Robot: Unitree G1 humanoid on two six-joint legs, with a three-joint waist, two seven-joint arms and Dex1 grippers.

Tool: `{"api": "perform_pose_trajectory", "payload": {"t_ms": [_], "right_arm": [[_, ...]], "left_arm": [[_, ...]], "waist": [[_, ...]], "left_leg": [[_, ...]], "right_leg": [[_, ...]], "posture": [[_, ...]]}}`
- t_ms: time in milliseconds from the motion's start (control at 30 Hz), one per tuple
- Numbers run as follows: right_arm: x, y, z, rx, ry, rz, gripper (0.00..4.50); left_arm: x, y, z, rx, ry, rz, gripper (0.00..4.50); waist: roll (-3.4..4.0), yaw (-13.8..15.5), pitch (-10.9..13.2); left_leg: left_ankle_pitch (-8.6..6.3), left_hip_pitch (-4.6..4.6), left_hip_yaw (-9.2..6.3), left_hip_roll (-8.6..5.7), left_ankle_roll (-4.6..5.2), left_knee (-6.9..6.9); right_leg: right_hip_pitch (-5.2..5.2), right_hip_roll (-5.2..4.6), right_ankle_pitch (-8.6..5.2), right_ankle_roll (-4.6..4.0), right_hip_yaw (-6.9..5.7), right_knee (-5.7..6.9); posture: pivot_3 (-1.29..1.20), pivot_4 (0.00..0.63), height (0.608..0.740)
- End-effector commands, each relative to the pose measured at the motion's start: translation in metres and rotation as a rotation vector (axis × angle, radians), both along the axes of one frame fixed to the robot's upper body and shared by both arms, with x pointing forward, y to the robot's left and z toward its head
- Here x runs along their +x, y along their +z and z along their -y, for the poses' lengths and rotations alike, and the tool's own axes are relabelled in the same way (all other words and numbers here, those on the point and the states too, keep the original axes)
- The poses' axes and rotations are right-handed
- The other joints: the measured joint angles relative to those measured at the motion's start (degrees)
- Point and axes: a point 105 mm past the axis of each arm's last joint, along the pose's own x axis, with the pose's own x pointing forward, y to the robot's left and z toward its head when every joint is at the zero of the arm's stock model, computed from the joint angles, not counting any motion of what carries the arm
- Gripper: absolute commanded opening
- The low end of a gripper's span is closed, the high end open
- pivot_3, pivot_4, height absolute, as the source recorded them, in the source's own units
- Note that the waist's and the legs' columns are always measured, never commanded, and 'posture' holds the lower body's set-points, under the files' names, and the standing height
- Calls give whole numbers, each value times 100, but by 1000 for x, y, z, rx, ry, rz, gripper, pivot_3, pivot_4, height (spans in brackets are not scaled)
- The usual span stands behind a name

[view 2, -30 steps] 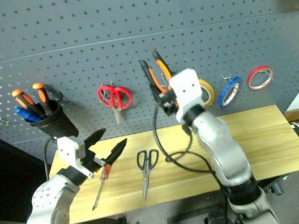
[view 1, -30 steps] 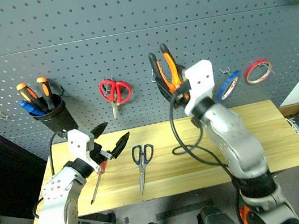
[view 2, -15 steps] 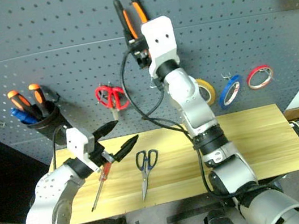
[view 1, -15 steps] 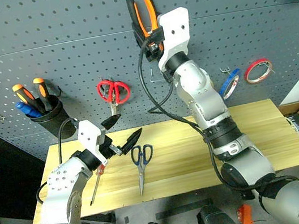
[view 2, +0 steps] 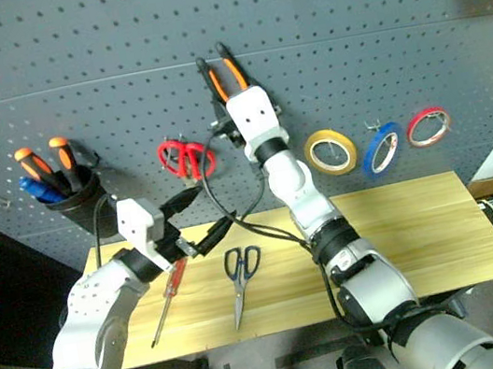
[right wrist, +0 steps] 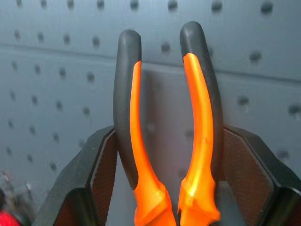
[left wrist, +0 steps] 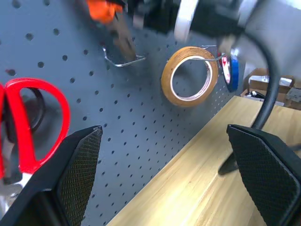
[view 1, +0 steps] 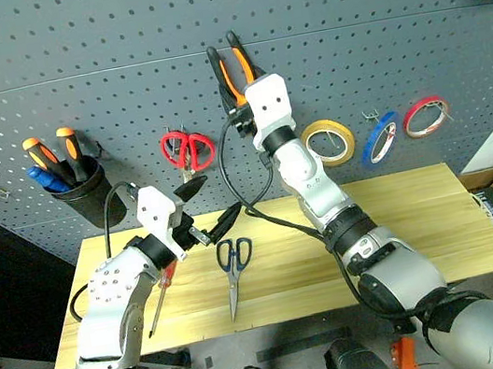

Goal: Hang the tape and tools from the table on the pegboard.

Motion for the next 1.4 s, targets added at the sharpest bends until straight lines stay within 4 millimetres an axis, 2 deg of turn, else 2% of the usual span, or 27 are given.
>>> {"api": "perform_pose_trajectory", "payload": {"t_ms": [33, 133, 367, 500, 600, 700, 867, 1000, 1067, 1133, 1300, 1400], "right_arm": [[-2, 7, 2, 16, -23, 59, 2982], [-1, 2, 3, 21, -30, 44, 2982], [6, -32, 12, 53, -15, -121, 2982], [3, -40, 17, 51, 8, -183, 4364], [-7, -52, 18, -2, 66, -276, 4443], [-30, -64, 25, -66, 156, -395, 4443], [-75, -69, 46, -95, 290, -553, 4443], [-108, -86, 60, -176, 383, -725, 4443], [-112, -103, 76, -239, 313, -814, 4443], [-119, -109, 81, -257, 318, -858, 4443], [-134, -115, 76, -299, 375, -902, 4443], [-138, -117, 75, -311, 382, -912, 4443]], "left_arm": [[1, 13, 4, -3, 0, 63, 4500], [3, 14, 4, -10, 7, 70, 4500], [12, 12, 2, -29, 56, 52, 4500], [16, 8, 3, -23, 79, 36, 4500], [19, 2, 4, -16, 105, 3, 4500], [21, -17, 2, 30, 158, -100, 4500], [12, -54, 3, 113, 219, -261, 4500], [1, -101, -14, 207, 374, -478, 4500], [-4, -126, -23, 245, 467, -582, 4500], [-8, -141, -16, 253, 470, -650, 4500], [-3, -156, -1, 214, 481, -742, 4500], [-1, -164, -1, 213, 506, -779, 4500]], "waist": [[0, 4, 0], [0, 11, 0], [0, 11, 0], [0, 10, 0], [0, 18, 0], [0, 22, 0], [0, -4, 0], [0, -12, 0], [0, -6, 0], [-1, -3, 0], [-3, 2, 2], [-3, -7, 1]], "left_leg": [[0, 0, -1, 0, -1, 0], [1, 0, -1, 0, -1, 1], [1, 1, -1, 0, -2, 2], [1, 5, -2, 0, -1, 5], [1, 2, -3, 0, -1, 5], [1, -3, -4, 0, -1, 3], [0, -6, -5, 1, 1, 1], [0, -2, -10, 4, 1, 0], [0, 1, -16, 2, 1, 3], [0, 1, -16, -1, 1, 6], [1, -1, -17, -2, 1, 10], [1, 0, -17, -1, 1, 9]], "right_leg": [[0, 0, 0, 0, 0, 0], [0, 0, 0, 0, 0, 3], [1, 0, 0, 0, 1, 5], [5, 0, 0, 0, 0, 10], [3, 0, 0, 0, 1, 13], [1, -1, 0, 0, 1, 6], [1, -1, 0, 0, 2, -7], [4, 1, -1, 1, -1, -5], [12, 3, -1, 2, -8, -6], [16, 3, -1, 3, -8, -7], [17, 5, 1, 6, -11, -6], [20, 9, 1, 6, -11, -9]], "posture": [[14, 159, 740], [13, 159, 740], [-8, 160, 740], [-25, 159, 740], [-34, 164, 740], [-39, 165, 740], [-53, 167, 740], [-80, 172, 740], [-89, 175, 740], [-99, 178, 740], [-114, 185, 740], [-119, 188, 740]]}}
